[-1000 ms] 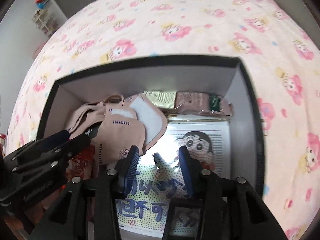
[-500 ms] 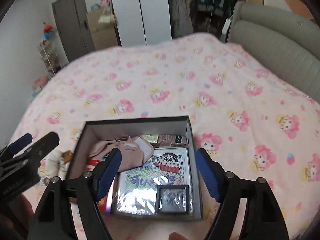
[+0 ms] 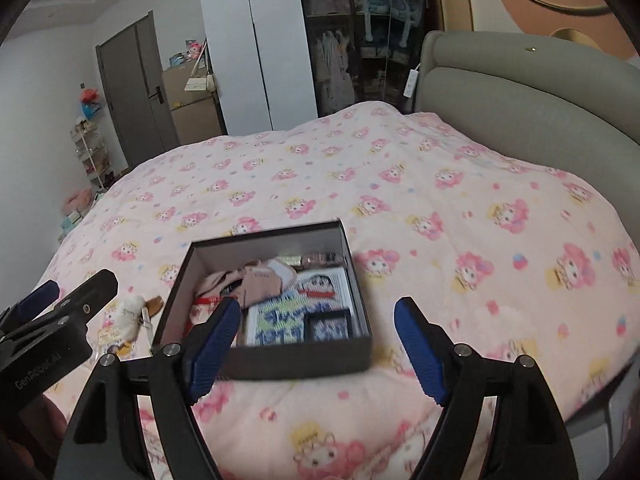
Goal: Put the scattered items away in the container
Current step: 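Open both tools to release the packet and withdraw from the box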
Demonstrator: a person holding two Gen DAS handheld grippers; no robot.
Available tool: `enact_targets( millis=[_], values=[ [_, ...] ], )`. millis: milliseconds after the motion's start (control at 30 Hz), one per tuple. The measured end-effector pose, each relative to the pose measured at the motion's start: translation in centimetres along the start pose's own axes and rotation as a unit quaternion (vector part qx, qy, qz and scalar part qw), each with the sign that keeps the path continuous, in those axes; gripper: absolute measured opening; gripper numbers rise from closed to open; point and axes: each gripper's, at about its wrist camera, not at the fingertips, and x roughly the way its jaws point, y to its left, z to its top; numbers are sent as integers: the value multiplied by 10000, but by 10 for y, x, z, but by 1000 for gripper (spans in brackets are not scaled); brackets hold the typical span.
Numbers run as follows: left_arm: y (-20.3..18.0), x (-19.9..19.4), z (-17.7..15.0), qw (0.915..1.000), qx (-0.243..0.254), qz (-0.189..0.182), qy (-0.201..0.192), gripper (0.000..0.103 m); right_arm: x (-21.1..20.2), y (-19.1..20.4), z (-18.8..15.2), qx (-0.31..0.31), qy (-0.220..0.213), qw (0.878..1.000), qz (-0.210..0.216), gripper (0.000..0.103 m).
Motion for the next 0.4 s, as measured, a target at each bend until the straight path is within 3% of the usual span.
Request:
enact_targets(
  millis=[400],
  values=[
    [-5, -12, -28, 9997, 113, -138, 177, 102, -16, -4, -15, -26, -63, 9999, 94, 78]
  ],
)
